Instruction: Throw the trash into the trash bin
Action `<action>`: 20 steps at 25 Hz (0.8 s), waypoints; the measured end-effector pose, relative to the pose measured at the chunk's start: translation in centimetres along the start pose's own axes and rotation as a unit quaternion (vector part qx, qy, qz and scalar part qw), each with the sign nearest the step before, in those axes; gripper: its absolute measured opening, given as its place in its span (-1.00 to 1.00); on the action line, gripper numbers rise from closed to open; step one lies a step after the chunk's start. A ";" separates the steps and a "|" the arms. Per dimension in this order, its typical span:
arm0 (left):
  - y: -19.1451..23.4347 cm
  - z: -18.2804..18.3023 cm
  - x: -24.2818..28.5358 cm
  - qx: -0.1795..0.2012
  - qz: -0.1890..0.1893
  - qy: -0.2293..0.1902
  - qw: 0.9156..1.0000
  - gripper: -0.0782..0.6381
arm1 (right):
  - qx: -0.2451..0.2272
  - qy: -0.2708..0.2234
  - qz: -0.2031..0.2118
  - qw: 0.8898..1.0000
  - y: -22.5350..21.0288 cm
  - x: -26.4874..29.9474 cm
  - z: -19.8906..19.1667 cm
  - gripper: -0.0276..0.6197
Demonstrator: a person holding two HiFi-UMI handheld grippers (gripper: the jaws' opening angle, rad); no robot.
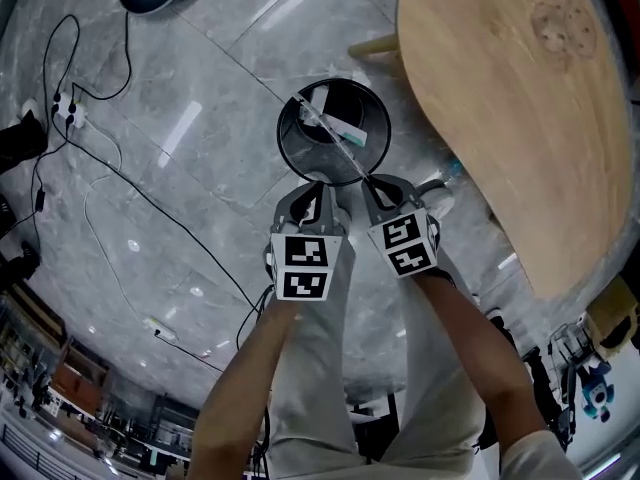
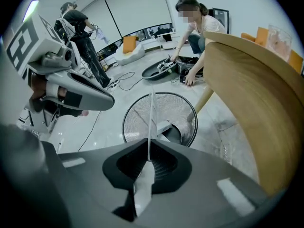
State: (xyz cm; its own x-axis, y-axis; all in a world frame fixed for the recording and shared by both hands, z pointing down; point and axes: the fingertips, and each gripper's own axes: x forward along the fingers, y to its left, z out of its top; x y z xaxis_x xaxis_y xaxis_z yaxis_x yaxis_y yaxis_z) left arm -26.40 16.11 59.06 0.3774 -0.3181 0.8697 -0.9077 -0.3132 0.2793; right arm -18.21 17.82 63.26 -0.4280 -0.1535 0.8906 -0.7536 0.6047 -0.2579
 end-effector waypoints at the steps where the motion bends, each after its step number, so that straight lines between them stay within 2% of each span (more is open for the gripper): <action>1: 0.1 -0.3 0.1 -0.002 -0.001 0.001 1.000 -0.78 | 0.000 0.004 -0.001 1.000 0.0 0.2 -0.3 -0.78; 14: 0.9 -0.9 0.7 -0.028 0.003 -0.004 1.000 -0.78 | 0.012 0.065 -0.014 0.998 -0.5 1.4 -3.5 -0.78; 20: 1.0 0.0 1.0 -0.031 -0.001 -0.010 0.999 -0.78 | -0.002 0.060 -0.035 0.998 -1.1 2.7 -1.2 -0.75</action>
State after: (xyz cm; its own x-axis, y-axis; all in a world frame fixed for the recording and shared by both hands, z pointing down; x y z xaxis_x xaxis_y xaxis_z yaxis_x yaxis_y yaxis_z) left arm -26.94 15.53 60.19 0.3826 -0.3351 0.8610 -0.9161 -0.2582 0.3067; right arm -17.95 17.65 66.35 -0.3115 -0.1001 0.9450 -0.7771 0.5991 -0.1927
